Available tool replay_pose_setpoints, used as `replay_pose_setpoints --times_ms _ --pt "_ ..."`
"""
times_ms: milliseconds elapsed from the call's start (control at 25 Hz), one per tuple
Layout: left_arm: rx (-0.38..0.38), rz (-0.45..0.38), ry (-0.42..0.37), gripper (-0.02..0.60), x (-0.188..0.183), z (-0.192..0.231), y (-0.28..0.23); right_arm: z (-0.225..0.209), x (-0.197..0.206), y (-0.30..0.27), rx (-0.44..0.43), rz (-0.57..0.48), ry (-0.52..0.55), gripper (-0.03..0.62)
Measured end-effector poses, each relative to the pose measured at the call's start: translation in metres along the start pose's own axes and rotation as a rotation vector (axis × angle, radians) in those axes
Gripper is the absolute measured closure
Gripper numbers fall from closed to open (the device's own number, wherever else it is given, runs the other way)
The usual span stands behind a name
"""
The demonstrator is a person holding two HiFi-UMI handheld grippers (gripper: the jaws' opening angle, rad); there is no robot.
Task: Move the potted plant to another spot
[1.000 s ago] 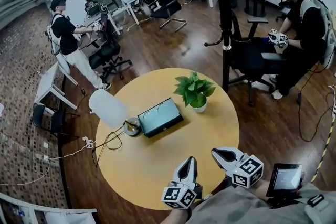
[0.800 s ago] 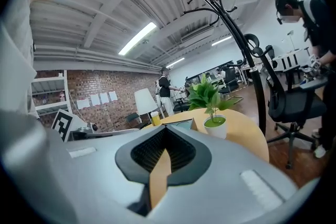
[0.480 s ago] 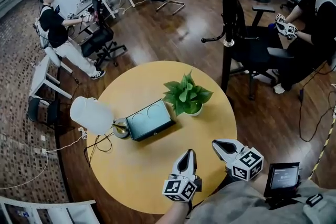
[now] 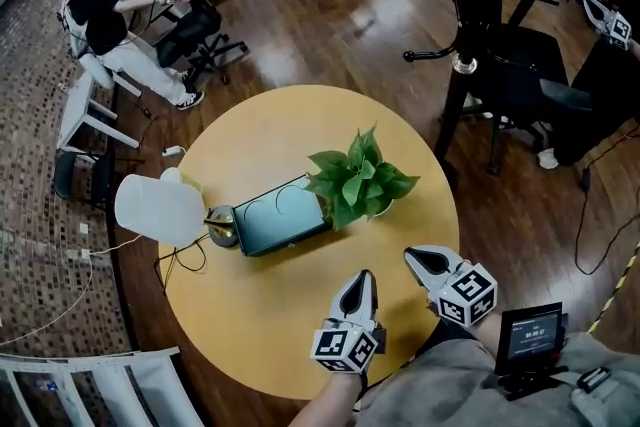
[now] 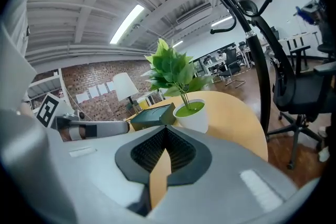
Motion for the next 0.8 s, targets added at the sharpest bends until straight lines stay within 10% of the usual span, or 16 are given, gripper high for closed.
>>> replay_pose_setpoints --times_ms 800 --pt "-0.131 0.079 -0.038 0.581 0.036 0.031 -0.068 -0.103 0.035 -0.081 -0.013 0.143 0.171 0.594"
Point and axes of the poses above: the fingertips, and each gripper's own axes: y backward along the fingers, z to its left, x out of its underside, the point moved 2 cm from there along y, backward along the fingers, and after that the axes turned 3 degrees about -x, right-handed, at the moved point
